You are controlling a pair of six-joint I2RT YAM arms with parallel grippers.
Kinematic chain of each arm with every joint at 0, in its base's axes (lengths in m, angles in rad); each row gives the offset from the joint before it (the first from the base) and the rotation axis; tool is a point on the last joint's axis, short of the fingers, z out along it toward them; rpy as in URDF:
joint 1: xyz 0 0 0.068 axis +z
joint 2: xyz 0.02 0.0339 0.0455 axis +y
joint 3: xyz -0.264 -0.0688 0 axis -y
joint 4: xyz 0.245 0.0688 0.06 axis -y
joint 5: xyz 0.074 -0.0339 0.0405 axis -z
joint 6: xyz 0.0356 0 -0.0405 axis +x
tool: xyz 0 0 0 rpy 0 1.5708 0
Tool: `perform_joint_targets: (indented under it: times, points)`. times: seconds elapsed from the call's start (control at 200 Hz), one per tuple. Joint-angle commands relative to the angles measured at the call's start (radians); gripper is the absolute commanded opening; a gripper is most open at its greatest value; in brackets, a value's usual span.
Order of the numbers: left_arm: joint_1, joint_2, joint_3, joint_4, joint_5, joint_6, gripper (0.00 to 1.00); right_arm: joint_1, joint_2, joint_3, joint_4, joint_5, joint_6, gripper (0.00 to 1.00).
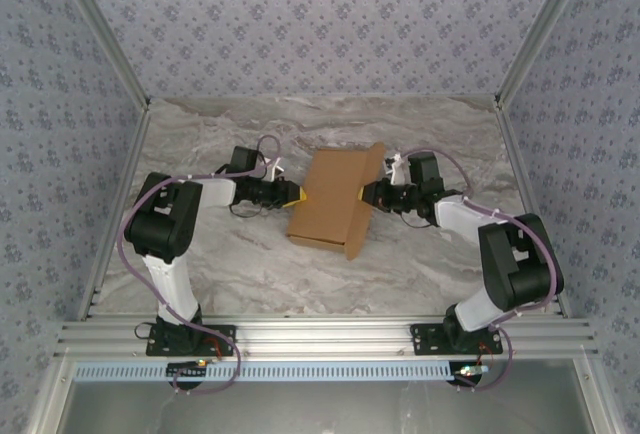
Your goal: Fold the paper box
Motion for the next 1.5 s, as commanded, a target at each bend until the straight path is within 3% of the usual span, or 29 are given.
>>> perform_joint_targets:
  times: [0.0, 1.009, 1.494]
  points:
    - [0.003, 0.073, -0.034, -0.100, -0.159, 0.004, 0.22, 0.026, -0.043, 0.039, -0.020, -0.009, -0.001, 0.14]
    - [-0.073, 0.117, 0.052, -0.068, -0.094, -0.024, 0.32, 0.118, -0.104, 0.168, -0.203, 0.175, 0.021, 0.14]
    - [-0.082, 0.182, 0.142, -0.077, -0.074, -0.034, 0.37, 0.168, 0.026, 0.323, -0.305, 0.298, 0.027, 0.14]
